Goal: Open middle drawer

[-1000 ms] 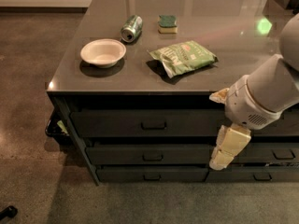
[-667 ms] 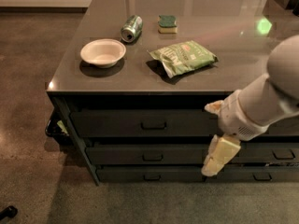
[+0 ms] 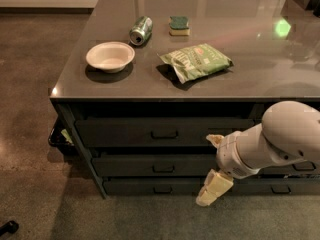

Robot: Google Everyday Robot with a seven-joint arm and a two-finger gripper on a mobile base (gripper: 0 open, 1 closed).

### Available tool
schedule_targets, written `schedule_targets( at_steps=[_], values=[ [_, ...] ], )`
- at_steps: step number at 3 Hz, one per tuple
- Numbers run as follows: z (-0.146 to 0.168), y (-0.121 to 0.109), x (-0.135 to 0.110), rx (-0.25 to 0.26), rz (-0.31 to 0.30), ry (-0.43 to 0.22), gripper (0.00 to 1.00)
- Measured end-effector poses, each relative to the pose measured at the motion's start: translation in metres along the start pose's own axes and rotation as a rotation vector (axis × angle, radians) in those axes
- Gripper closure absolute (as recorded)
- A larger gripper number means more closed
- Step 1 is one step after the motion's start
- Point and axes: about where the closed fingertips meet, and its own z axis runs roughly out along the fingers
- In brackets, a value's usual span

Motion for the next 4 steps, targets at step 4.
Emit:
schedule_targets(
  at_steps=[4],
  values=[
    [0.104, 0.005, 0.032, -0.02, 0.026, -0.124, 0.0]
  ],
)
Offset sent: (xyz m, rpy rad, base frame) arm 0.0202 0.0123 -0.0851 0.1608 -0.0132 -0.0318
